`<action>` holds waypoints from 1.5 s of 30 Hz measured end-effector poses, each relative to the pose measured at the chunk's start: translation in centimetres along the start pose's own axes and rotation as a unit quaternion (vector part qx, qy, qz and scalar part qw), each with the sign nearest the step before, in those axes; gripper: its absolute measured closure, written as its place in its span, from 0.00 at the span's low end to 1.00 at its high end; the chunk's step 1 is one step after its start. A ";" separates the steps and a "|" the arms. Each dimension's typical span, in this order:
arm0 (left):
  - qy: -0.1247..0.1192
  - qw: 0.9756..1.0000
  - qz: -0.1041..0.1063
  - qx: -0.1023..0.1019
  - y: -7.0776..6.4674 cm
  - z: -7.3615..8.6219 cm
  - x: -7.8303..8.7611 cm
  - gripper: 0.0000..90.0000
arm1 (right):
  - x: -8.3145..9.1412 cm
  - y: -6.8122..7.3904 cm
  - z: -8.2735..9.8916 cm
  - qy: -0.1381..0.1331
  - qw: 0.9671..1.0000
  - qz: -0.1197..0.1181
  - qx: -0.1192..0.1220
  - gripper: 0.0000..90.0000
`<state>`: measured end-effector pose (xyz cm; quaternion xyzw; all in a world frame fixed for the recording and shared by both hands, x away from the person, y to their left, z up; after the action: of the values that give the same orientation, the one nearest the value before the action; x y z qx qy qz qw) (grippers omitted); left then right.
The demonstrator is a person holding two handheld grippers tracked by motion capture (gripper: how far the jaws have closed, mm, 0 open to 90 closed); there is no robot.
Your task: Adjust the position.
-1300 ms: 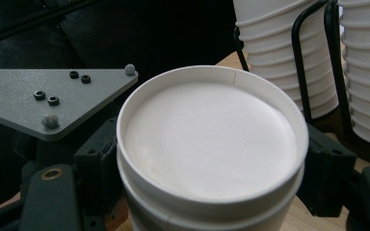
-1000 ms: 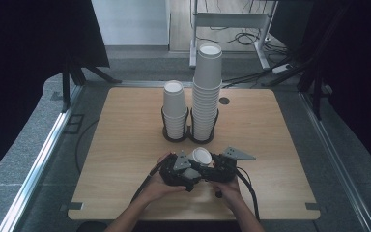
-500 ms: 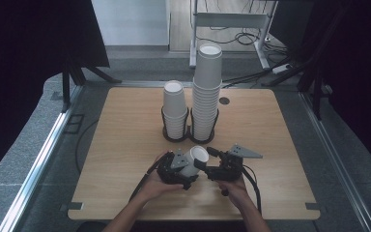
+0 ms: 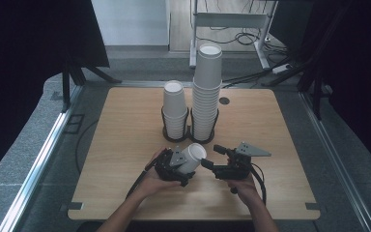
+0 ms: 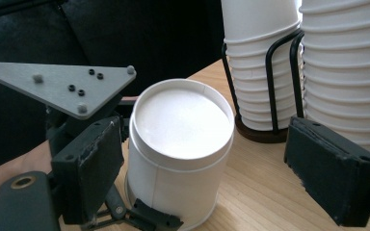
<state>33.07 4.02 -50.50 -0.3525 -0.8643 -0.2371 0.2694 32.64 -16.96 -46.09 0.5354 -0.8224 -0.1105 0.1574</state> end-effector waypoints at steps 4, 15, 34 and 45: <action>0.005 1.000 -0.001 -0.001 0.2 0.2 -0.1 0.14 | 0.3 -0.4 -0.3 0.014 1.000 0.002 0.006 0.15; 0.028 0.999 -0.019 -0.040 0.8 -0.3 -0.5 0.14 | 0.3 -1.3 -1.9 0.157 0.984 0.000 0.080 0.17; 0.044 0.997 -0.026 -0.065 0.8 -0.5 -1.0 0.14 | -1.5 -2.1 -2.5 0.290 0.947 -0.018 0.140 0.17; 0.050 0.993 -0.035 -0.103 0.3 -1.9 -1.2 0.14 | -2.7 -2.0 -4.1 0.388 0.906 -0.039 0.166 0.16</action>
<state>34.63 2.46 -49.76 -0.3361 -0.8324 -0.3514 0.2658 36.91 -15.40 -43.41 0.5859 -0.6816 0.2380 0.3681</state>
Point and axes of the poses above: each handheld gripper's, and its own axes: x roughly backward along the jaws, z roughly out of its underside, y roughly to its left, the point moved 3 cm from there along -x, roughly forward along the jaws, and after that the axes turned 9 degrees about -z, right-handed, at the moved point
